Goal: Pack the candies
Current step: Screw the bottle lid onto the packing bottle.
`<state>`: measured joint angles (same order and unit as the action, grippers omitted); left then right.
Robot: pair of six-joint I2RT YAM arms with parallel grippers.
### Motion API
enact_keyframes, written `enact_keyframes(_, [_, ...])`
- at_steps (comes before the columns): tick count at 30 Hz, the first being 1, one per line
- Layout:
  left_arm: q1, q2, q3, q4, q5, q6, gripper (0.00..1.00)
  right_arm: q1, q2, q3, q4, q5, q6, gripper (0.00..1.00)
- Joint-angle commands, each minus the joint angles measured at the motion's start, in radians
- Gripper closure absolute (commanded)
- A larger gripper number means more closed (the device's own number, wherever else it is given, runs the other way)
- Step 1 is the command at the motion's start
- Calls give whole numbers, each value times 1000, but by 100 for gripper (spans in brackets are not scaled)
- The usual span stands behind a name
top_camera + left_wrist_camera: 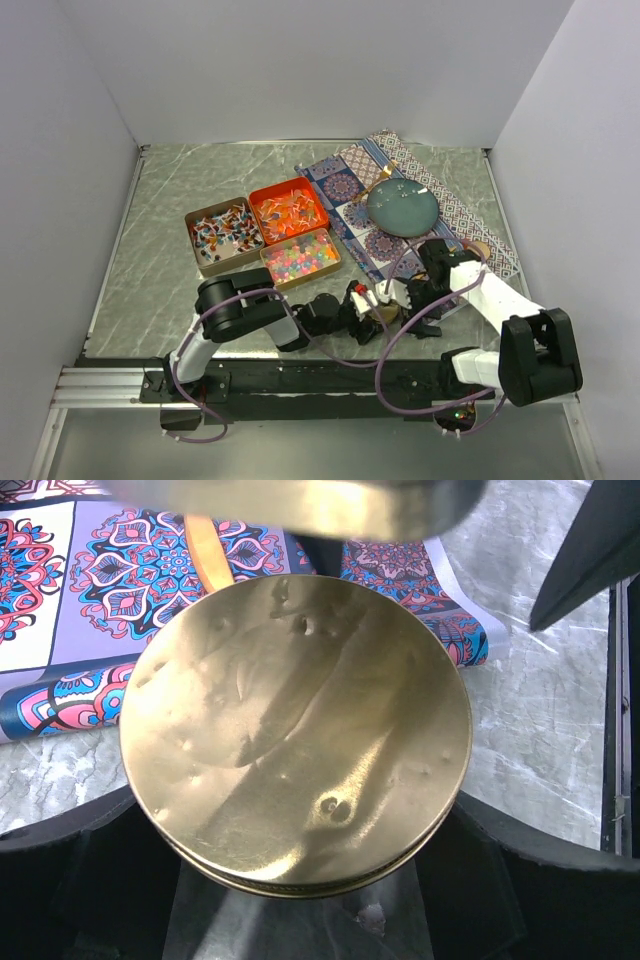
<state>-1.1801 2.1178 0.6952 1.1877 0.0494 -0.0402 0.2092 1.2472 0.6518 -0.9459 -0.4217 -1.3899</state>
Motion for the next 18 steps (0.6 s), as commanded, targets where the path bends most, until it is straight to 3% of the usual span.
enact_keyframes(1, [28, 128, -72, -566, -46, -21, 99, -50, -48, 6, -88, 41, -49, 0])
enact_keyframes(5, [27, 125, -50, -605, -43, 2, 99, -146, -91, 107, -195, -32, -83, 0])
enact_keyframes(6, [28, 122, -45, -626, -40, 6, 90, -166, -112, 132, -209, -76, -63, 0])
enact_keyframes(7, [27, 120, -39, -632, -40, 11, 60, -168, -123, 178, -229, -103, -51, 0])
enact_keyframes(9, [25, 104, -46, -632, -37, 29, 38, -168, -153, 219, -232, -152, 0, 0])
enact_keyframes(10, [25, 97, -51, -637, -34, 30, 4, -169, -164, 251, -206, -217, 29, 0])
enact_keyframes(12, [27, 79, -53, -648, -20, 63, 3, -156, -183, 278, -135, -279, 145, 0])
enact_keyframes(15, [23, 51, -69, -643, -19, 72, 3, -108, -158, 319, -73, -344, 274, 9])
enact_keyframes(18, [22, 28, -79, -632, -16, 71, 3, -25, -123, 300, -24, -373, 353, 48])
